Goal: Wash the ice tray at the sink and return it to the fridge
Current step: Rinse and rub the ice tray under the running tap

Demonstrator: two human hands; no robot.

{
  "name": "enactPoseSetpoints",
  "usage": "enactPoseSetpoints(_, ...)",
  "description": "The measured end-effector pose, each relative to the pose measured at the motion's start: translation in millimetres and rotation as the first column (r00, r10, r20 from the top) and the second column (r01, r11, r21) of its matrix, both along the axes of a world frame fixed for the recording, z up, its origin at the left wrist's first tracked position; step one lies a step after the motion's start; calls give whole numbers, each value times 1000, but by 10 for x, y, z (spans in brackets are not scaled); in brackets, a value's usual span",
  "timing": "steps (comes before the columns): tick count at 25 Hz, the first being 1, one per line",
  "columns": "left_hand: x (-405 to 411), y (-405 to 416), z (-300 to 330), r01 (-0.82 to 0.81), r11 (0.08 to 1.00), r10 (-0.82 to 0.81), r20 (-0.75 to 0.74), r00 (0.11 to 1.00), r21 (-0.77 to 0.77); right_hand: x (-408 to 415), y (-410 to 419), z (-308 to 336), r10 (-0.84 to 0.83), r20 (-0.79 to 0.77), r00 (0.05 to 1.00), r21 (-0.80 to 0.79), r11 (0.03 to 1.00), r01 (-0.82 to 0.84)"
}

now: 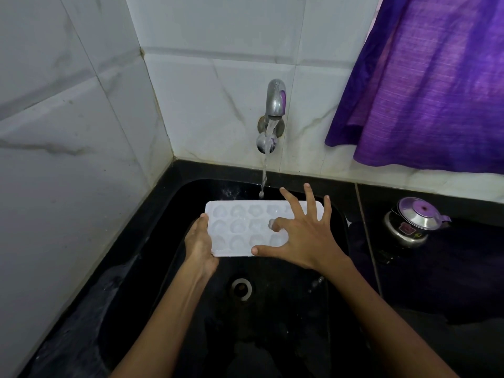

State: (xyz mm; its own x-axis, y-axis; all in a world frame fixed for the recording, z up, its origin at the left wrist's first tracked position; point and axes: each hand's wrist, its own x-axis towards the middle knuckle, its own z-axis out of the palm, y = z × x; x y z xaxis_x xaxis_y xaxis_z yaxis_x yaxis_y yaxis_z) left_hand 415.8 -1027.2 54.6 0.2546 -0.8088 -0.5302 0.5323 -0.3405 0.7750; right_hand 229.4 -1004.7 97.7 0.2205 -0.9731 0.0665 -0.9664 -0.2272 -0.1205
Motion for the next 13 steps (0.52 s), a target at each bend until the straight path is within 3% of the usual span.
enactPoseSetpoints(7,-8,46,-5,7,1000,-7,-21,1000,8,21,23,-4,22,0,1000,-9,1000,-22)
enactPoseSetpoints(13,15,32,9,-12,1000,13,-32,999,11,-46,190,81,10,115,993,-91,996,0)
